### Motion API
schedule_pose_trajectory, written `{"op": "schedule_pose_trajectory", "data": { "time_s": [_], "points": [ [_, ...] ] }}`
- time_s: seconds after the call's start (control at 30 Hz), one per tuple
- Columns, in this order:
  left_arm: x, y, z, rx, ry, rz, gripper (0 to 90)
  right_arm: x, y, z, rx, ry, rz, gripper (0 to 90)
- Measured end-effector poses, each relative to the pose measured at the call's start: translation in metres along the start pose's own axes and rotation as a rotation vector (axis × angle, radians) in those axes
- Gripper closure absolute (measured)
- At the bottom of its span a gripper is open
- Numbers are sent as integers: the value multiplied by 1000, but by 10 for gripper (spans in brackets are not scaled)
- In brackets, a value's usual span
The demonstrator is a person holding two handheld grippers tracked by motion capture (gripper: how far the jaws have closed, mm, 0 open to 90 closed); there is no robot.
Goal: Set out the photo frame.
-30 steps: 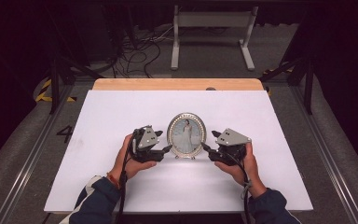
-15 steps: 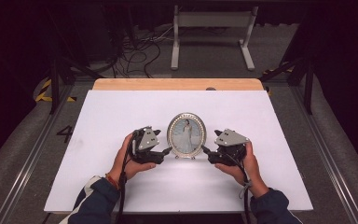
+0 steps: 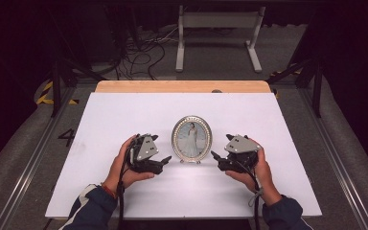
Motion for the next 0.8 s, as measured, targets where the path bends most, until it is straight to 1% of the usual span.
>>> {"op": "schedule_pose_trajectory", "data": {
  "time_s": [0.17,0.23,0.43,0.6,0.63,0.8],
  "points": [
    [1,-2,-2,7,3,7,180,-1,-2,-3,-2,-4,-3,245],
    [1,-3,-3,7,5,3,178,-2,-3,-3,0,-3,-5,244],
    [1,-6,-5,11,5,13,172,-2,-8,-5,10,-4,-13,238],
    [2,-8,-9,14,18,18,170,-3,-10,-7,10,-10,-16,235],
    [2,-8,-9,12,21,25,169,-4,-11,-8,12,-12,-19,234],
    [3,-10,-13,12,23,23,164,-5,-13,-11,13,-16,-14,222]
  ]
}}
Point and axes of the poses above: each handheld gripper's, and its own axes: z roughly forward along the jaws, y roughly out of its top, x roughly to its left, the point moved 9 cm from there along z, roughly forward along the jaws, and after that the axes turned 2 degrees about y, right-handed, at the moved point
